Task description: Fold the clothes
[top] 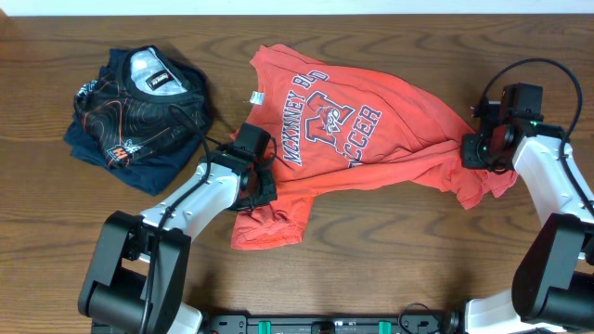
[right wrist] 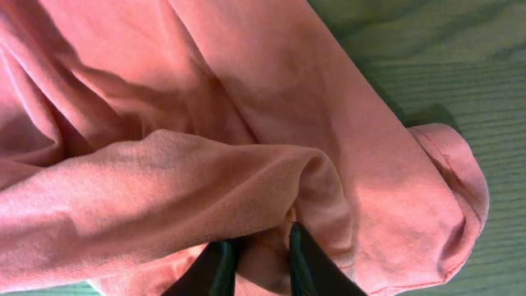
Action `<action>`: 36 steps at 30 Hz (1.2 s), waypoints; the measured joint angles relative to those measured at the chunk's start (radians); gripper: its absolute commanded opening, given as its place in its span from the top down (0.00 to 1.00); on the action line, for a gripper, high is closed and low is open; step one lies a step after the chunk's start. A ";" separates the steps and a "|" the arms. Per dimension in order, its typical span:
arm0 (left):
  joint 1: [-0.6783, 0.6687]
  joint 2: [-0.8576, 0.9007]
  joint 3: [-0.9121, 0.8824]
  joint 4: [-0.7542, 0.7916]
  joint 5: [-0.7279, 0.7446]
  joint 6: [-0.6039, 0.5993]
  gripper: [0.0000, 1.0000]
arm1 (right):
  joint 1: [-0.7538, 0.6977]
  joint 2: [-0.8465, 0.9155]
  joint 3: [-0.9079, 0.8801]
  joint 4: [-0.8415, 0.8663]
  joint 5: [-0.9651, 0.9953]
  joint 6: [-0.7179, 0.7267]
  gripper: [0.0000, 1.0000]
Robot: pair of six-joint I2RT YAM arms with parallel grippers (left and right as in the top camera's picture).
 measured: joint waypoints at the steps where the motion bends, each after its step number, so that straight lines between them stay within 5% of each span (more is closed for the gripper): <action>1: 0.000 0.000 0.000 0.000 0.000 0.000 0.85 | 0.000 0.000 0.000 -0.002 0.002 0.000 0.73; 9: 0.000 0.000 0.000 0.000 0.000 0.000 0.85 | 0.000 0.000 -0.022 0.013 0.004 -0.004 0.68; 18: 0.000 0.000 0.000 0.000 0.000 0.000 0.85 | 0.000 0.001 -0.077 0.083 0.005 -0.002 0.87; 36: 0.000 0.000 0.000 0.000 0.000 0.000 0.85 | -0.003 -0.035 -0.077 0.088 0.009 0.024 0.80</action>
